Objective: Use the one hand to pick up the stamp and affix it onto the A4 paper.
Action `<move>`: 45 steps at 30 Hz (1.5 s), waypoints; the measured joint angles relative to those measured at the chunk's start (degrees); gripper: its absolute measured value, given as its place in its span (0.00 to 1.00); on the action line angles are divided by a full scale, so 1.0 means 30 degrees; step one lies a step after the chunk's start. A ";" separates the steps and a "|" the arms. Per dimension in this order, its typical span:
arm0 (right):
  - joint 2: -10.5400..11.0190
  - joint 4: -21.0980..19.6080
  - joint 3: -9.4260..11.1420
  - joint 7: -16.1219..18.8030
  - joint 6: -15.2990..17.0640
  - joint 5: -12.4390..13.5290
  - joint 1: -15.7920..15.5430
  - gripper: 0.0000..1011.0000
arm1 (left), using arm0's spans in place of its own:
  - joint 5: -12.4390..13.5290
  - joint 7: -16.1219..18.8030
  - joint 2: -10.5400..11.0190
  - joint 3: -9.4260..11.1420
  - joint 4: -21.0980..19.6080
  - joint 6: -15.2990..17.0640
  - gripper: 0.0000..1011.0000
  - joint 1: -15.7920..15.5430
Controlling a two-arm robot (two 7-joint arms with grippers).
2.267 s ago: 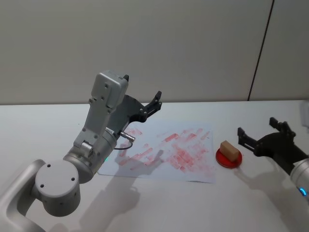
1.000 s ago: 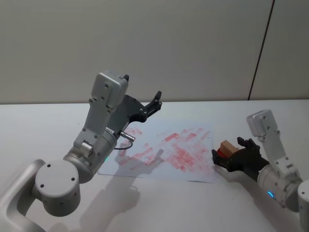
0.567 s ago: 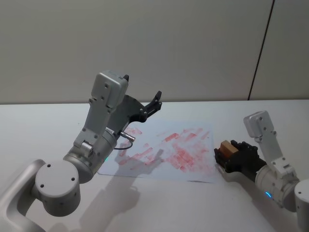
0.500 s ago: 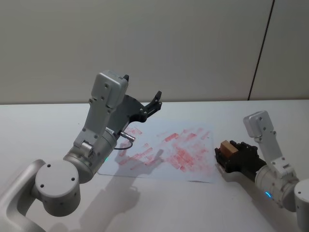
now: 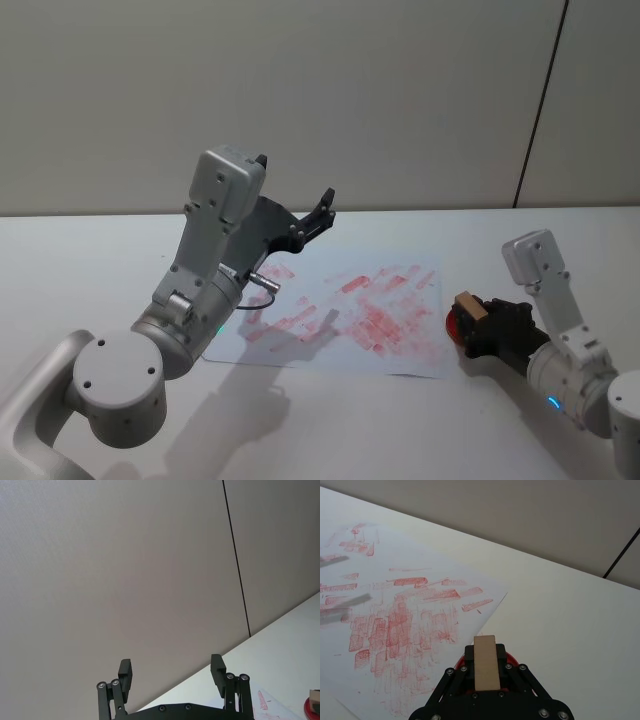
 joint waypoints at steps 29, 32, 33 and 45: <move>-0.1597 0.0187 -0.0974 0.2446 -0.1113 0.0111 0.1691 0.22 | 0.0000 0.0000 0.0000 0.0001 0.0000 0.0000 0.99 0.0000; -0.1856 0.0579 -0.1167 0.2682 -0.0881 -0.0078 0.1930 0.22 | 0.0000 0.0000 0.0000 0.0001 0.0000 0.0000 0.99 0.0001; -0.1930 0.0701 -0.1230 0.2730 -0.0826 -0.0147 0.1997 0.22 | 0.0001 0.0000 0.0000 0.0000 0.0000 -0.0001 0.99 0.0000; -0.2513 0.2109 -0.1804 0.2910 -0.0004 -0.0817 0.2434 0.22 | 0.0000 0.0000 -0.0001 0.0001 0.0000 0.0000 0.99 0.0000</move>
